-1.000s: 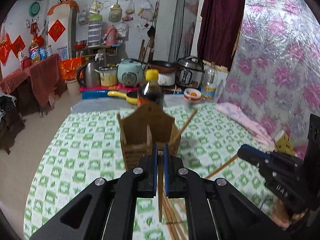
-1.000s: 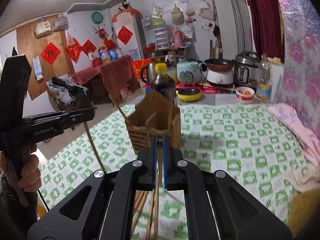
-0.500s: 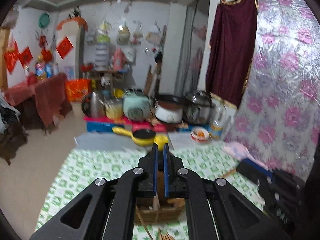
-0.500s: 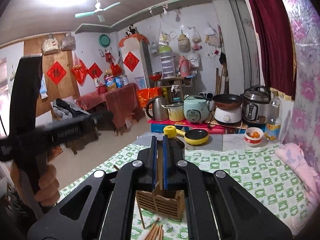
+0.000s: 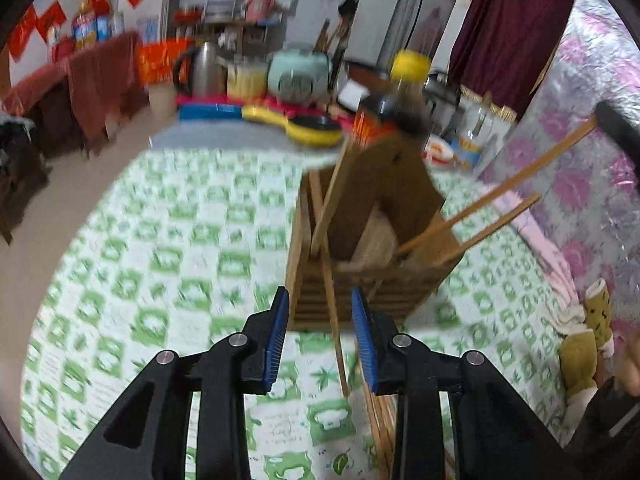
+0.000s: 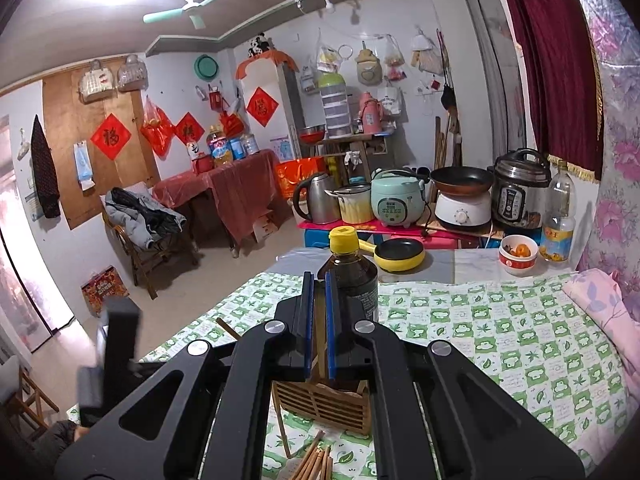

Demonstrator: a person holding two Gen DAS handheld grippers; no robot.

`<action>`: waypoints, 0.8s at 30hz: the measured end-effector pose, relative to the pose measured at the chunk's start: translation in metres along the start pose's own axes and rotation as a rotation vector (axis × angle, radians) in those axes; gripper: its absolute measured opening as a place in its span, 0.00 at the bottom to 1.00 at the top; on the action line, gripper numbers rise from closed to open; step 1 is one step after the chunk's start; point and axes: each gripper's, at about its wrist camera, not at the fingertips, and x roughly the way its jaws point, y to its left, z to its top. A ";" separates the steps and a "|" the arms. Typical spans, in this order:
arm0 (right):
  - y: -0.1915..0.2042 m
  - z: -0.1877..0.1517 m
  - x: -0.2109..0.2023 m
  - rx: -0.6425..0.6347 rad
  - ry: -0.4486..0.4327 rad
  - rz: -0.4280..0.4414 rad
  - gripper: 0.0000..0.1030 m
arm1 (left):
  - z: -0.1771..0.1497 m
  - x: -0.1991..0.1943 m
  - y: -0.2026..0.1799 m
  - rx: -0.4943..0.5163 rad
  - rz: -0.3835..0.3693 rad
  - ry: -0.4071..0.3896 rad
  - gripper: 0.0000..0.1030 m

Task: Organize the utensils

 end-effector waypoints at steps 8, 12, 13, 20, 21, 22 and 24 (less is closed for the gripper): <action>0.002 0.000 0.002 -0.005 0.003 -0.007 0.06 | 0.000 0.033 -0.007 0.013 -0.031 0.074 0.35; -0.003 -0.002 0.005 0.008 0.014 -0.003 0.06 | 0.002 0.050 -0.011 0.009 -0.015 0.121 0.35; -0.004 -0.003 0.006 0.012 0.017 -0.002 0.06 | 0.002 0.054 -0.011 0.007 -0.016 0.132 0.35; -0.008 -0.005 0.008 0.022 0.025 0.003 0.06 | 0.002 0.071 -0.013 0.024 -0.026 0.174 0.07; -0.009 -0.006 0.008 0.022 0.027 0.002 0.06 | 0.001 0.069 -0.015 0.026 -0.040 0.164 0.06; -0.010 -0.007 0.008 0.023 0.028 0.000 0.06 | 0.000 0.065 -0.017 0.036 -0.040 0.150 0.05; -0.012 -0.008 0.010 0.025 0.031 -0.004 0.06 | 0.000 0.049 -0.027 0.071 -0.034 0.104 0.05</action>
